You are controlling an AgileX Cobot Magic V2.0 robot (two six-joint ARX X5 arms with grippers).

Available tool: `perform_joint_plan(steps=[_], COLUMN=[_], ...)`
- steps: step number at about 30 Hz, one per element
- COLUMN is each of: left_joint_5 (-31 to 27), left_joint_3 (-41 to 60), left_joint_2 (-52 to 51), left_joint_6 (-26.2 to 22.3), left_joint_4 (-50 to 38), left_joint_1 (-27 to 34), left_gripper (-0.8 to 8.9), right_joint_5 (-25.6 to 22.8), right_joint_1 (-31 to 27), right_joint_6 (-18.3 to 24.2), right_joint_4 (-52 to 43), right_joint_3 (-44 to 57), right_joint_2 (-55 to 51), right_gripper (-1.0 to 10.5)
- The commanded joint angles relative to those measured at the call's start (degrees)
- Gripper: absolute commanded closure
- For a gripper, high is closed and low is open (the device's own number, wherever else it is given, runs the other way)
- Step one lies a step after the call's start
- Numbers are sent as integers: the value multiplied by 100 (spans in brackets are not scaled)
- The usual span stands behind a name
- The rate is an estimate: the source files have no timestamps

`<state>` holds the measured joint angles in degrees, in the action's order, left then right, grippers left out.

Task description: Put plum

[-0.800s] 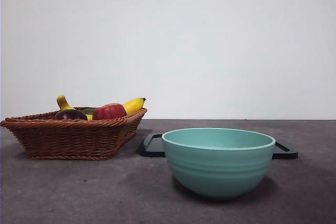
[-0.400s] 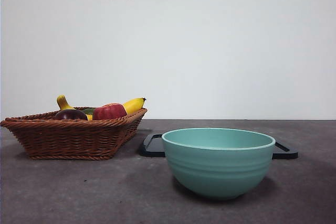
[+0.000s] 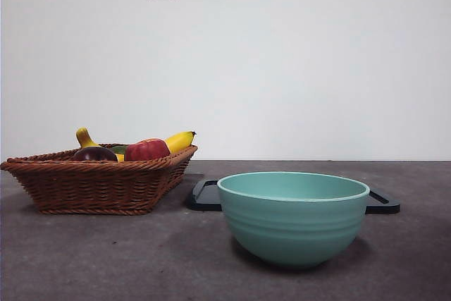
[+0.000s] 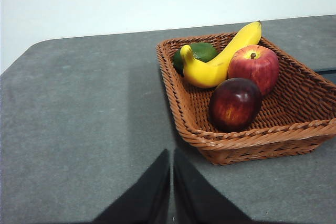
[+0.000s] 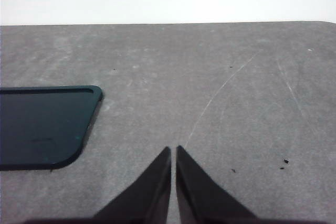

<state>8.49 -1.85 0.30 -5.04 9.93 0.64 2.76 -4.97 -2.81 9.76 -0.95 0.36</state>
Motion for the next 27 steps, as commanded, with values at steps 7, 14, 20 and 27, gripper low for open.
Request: perform_joint_plan(steps=[7, 14, 20, 27], left_joint_5=[-9, -9, -9, -9], left_joint_3=[116, 116, 116, 116], left_joint_2=[-13, -13, -13, -13], left_joint_6=[15, 15, 15, 15], left_joint_4=[50, 48, 48, 48], left_joint_1=[13, 13, 13, 13], left_gripper=[805, 805, 805, 805], right_joint_5=[0, 0, 0, 0], right_joint_1=[-4, -4, -4, -4], right_joint_6=[-15, -15, -15, -15], right_joint_4=[-74, -74, -74, -74], right_joint_3=[28, 28, 28, 28], right_joint_2=[-15, -15, -15, -15], right_gripper=[941, 942, 941, 942])
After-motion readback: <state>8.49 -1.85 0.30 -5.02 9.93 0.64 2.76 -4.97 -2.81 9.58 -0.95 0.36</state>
